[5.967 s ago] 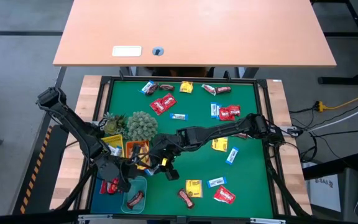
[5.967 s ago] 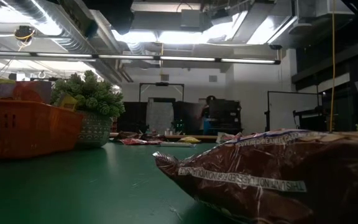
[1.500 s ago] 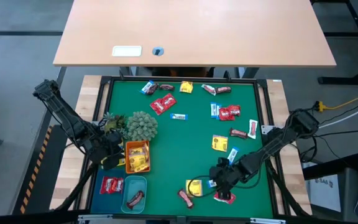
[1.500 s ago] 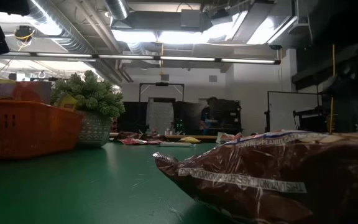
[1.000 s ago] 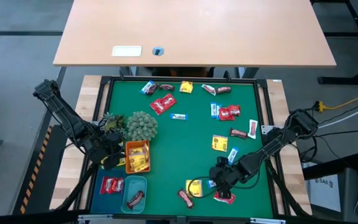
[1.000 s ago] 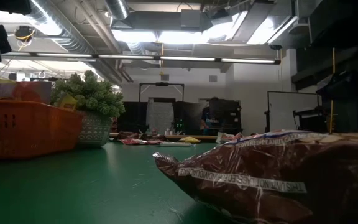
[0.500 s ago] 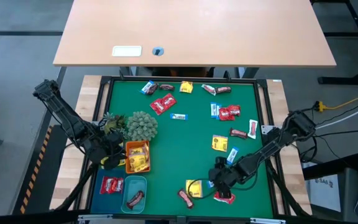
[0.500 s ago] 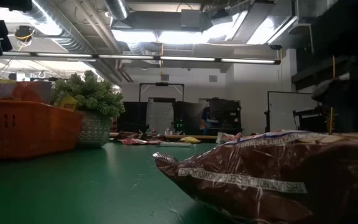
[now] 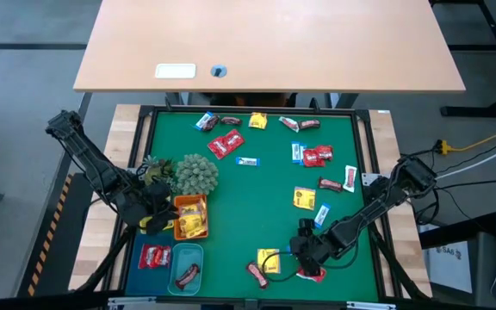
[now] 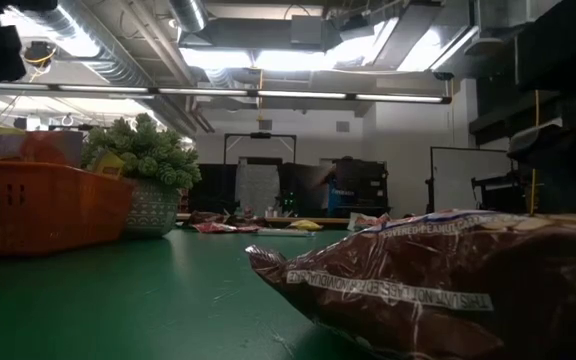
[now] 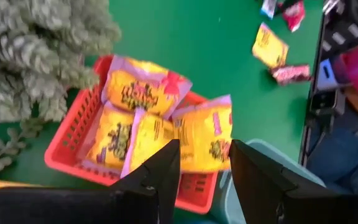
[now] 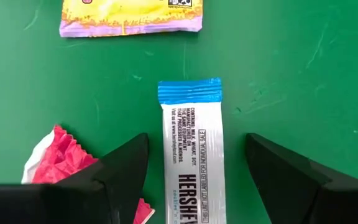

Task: Sort candy
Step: Put the white chocolate into the yellow basket

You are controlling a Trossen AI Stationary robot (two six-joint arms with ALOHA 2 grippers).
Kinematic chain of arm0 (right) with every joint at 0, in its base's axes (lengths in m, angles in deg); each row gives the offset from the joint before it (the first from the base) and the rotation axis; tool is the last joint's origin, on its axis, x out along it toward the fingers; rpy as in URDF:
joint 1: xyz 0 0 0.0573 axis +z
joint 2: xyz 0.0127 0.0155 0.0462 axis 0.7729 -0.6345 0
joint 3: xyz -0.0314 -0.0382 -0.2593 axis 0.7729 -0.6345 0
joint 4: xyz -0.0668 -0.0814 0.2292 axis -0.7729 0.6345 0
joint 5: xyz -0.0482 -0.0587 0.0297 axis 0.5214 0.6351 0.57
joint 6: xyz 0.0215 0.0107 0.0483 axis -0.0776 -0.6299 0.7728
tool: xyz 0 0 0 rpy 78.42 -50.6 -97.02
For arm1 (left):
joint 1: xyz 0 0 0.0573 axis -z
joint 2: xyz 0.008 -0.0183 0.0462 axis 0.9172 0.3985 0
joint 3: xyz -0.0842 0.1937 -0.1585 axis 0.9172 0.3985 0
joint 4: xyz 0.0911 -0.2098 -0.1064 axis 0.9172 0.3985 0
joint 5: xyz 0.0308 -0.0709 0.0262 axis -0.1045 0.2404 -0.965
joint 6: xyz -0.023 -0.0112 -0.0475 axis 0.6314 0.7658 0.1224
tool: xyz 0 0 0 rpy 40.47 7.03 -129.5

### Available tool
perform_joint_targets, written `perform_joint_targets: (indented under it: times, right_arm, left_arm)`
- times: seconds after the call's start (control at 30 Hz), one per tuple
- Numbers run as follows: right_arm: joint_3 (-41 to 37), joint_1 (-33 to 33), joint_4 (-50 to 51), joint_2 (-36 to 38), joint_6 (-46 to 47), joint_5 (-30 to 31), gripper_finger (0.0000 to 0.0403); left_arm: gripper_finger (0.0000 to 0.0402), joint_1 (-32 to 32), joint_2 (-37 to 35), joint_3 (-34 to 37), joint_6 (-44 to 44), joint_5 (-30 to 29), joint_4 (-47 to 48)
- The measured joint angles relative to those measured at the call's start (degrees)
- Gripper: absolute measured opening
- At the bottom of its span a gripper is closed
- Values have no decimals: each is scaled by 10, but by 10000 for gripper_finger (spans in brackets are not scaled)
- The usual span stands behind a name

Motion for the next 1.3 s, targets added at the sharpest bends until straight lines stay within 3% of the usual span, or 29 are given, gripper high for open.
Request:
perform_joint_targets:
  times: [0.23, 0.73, 1.3]
  right_arm:
    - [-1, 0, 0, -1, 1, 2, 258]
    - [13, -1, 9, -3, -4, 14, 118]
    - [102, -39, -9, -5, -77, 47, 123]
  left_arm:
    - [134, 0, 1, 0, -95, -39, -63]
    - [134, 0, 79, 0, -244, -50, -195]
    - [134, 0, 240, 0, -553, -50, -455]
